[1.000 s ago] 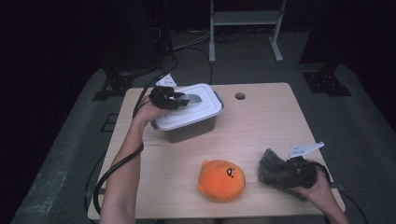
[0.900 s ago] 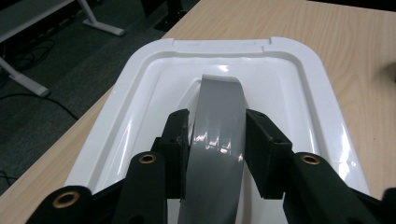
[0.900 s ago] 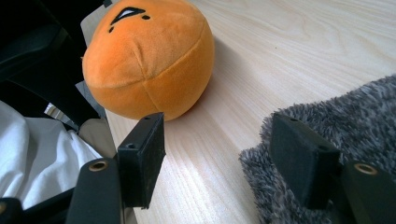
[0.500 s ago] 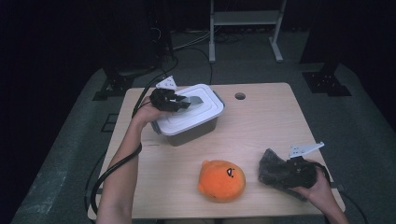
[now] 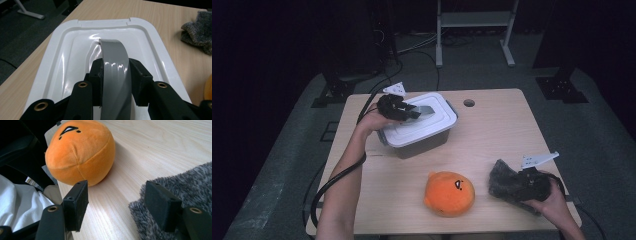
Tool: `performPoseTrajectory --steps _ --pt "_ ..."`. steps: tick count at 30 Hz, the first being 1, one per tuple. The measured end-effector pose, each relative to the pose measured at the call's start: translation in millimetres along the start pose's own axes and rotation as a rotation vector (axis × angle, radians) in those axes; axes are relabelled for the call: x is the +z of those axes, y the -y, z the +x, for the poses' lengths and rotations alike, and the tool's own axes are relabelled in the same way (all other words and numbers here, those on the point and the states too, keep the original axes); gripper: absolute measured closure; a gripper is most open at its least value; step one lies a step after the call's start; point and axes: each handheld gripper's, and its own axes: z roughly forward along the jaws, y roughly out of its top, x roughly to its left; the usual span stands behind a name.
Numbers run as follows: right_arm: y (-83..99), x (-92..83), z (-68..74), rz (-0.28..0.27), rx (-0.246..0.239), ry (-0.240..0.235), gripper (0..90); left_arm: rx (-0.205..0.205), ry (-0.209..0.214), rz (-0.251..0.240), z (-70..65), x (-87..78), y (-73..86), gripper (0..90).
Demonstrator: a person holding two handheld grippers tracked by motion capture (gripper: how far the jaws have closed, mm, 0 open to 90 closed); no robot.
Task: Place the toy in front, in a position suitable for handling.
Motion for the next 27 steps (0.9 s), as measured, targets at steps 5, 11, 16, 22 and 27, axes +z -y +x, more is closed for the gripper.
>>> performPoseTrajectory --steps 5,11,16,22,27 --pt "-0.2 1.3 -0.3 0.005 0.002 -0.002 34.9 -0.003 0.032 -0.009 -1.8 4.0 -1.5 66.5" --pt "0.3 -0.1 -0.6 0.0 0.002 -0.001 34.9 0.009 0.074 0.0 -6.4 9.2 -6.9 66.6" --pt "0.6 -1.5 -0.6 -0.002 0.004 0.0 34.9 0.026 0.11 0.016 -12.3 13.4 -12.0 66.5" --pt "0.4 -1.4 0.1 -0.002 0.001 0.0 34.9 0.053 0.142 0.028 -18.9 16.9 -16.4 66.4" --pt "0.6 -1.4 0.2 -0.001 0.0 0.001 34.9 0.06 0.161 0.029 -25.6 20.3 -18.5 66.4"
